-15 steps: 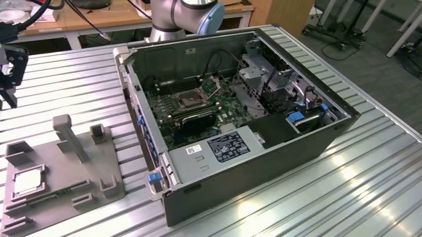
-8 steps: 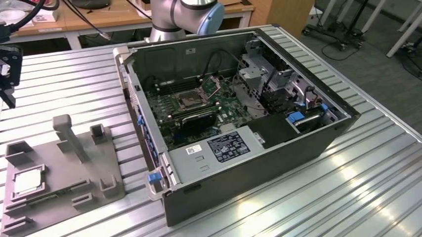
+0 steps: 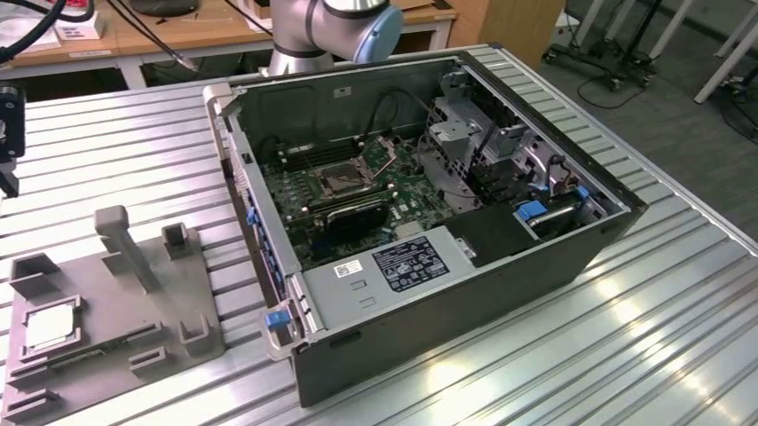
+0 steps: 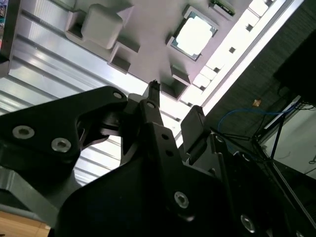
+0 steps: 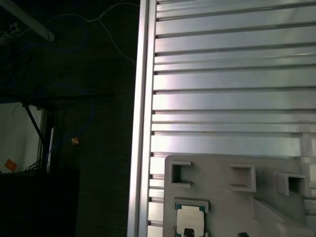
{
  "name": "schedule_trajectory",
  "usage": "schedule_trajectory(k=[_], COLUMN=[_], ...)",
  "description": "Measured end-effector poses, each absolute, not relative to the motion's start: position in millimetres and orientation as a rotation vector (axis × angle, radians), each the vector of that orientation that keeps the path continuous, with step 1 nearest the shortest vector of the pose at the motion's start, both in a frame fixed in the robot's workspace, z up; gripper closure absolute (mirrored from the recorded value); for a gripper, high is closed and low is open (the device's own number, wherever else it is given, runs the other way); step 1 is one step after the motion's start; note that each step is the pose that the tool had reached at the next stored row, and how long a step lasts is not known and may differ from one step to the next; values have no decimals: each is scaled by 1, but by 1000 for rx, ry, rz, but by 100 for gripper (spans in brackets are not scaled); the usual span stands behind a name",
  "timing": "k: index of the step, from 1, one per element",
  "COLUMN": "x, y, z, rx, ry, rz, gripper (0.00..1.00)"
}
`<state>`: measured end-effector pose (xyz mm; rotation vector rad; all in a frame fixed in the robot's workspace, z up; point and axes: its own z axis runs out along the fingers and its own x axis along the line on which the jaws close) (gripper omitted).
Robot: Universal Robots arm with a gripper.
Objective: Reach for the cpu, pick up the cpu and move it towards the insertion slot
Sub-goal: 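Reach for the cpu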
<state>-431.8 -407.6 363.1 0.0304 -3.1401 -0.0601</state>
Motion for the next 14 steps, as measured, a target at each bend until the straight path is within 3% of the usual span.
schedule_trajectory(k=[11,14], x=[-438,-438], y=[-408,-408], z=[361,361], rx=[31,31], ry=[-3140,-3140], rz=[-59,-59], gripper=[55,49])
